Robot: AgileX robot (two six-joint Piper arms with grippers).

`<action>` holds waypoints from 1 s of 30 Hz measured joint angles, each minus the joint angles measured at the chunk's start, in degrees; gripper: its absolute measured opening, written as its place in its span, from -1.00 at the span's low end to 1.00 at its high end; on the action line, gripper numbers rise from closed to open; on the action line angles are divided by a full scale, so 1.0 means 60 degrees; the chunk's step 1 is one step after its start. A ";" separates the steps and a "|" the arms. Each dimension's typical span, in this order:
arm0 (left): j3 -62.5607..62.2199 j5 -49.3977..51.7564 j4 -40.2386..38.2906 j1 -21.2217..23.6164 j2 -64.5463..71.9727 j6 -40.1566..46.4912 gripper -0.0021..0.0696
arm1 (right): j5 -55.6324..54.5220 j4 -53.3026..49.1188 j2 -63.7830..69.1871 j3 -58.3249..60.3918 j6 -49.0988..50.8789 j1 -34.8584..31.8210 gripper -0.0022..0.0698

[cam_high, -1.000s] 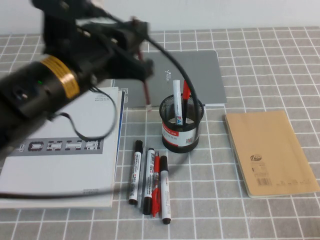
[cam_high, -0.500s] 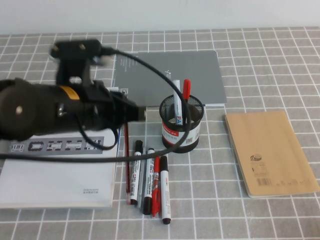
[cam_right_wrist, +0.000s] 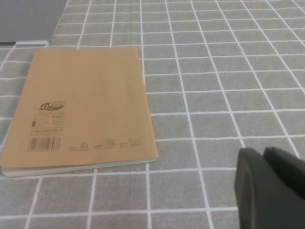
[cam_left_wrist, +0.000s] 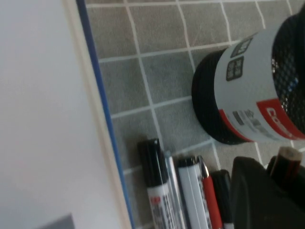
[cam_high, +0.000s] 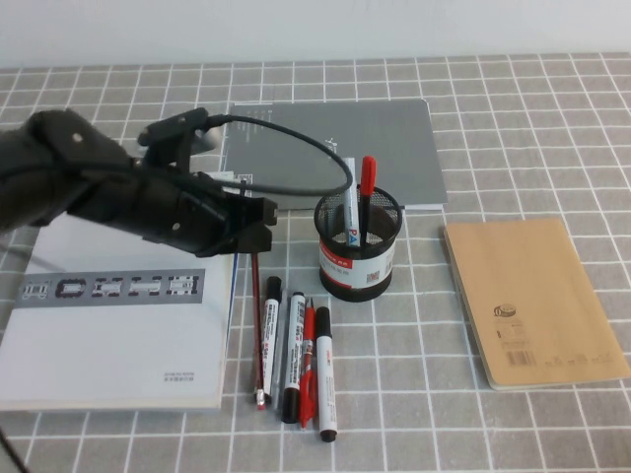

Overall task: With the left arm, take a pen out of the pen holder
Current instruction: 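Take a marker out of the pen holder and lay it on the table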

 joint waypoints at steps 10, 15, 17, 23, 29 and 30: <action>-0.1799 0.1285 -0.0350 0.0135 0.2426 0.0325 -0.27 | 0.0000 0.0000 0.0000 0.0000 0.0000 0.0000 -0.97; -0.1879 0.1240 -0.0305 0.0135 0.2631 0.0347 0.24 | 0.0000 0.0000 0.0000 0.0000 0.0000 0.0000 -0.97; -0.1916 0.1222 -0.0110 0.0135 0.2567 0.0347 0.29 | 0.0000 0.0000 0.0000 0.0000 0.0000 0.0000 -0.97; -0.1916 0.0854 0.1646 0.0117 0.1298 -0.0139 0.32 | 0.0000 0.0000 0.0000 0.0000 0.0000 0.0000 -0.97; -0.0889 -0.0835 0.4672 -0.0345 -0.1630 -0.2243 -0.33 | 0.0000 0.0000 0.0000 0.0000 0.0000 0.0000 -0.97; -0.0388 -0.1322 0.4890 -0.0456 -0.2072 -0.2445 -0.47 | 0.0000 0.0000 0.0000 0.0000 0.0000 0.0000 -0.97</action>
